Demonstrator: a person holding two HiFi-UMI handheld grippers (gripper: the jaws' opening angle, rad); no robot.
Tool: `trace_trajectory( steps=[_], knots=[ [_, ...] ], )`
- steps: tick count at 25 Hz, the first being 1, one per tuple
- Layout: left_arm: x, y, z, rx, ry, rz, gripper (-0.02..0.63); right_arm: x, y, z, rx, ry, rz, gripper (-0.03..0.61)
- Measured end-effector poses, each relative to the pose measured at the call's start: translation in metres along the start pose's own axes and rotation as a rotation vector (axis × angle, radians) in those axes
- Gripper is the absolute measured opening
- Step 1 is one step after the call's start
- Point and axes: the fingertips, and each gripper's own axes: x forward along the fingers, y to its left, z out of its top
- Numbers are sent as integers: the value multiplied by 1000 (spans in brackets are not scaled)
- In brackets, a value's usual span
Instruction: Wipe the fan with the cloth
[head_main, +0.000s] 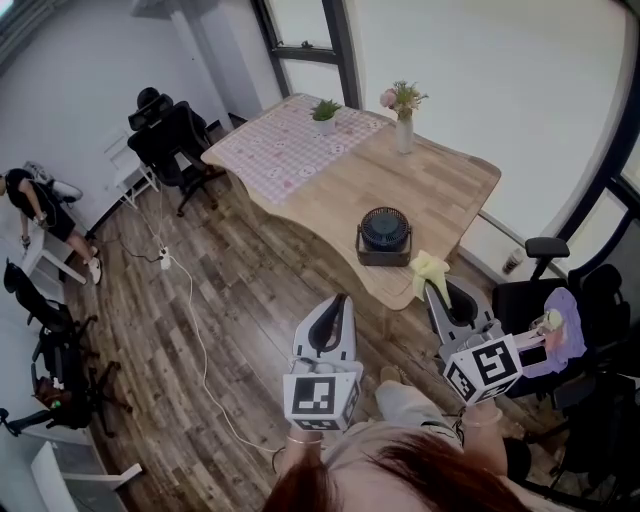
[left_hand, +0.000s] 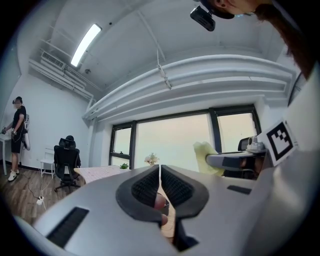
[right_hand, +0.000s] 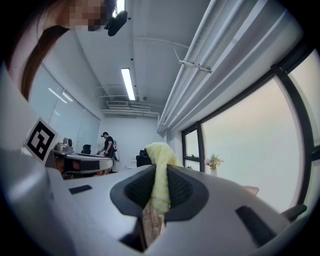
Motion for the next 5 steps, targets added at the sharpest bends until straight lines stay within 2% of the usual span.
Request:
trace_trajectory(
  steps=[5],
  knots=[
    [-25,-11,0,0,-2,-6,17,-20,13,5,-8,-14,-1,51]
  ],
)
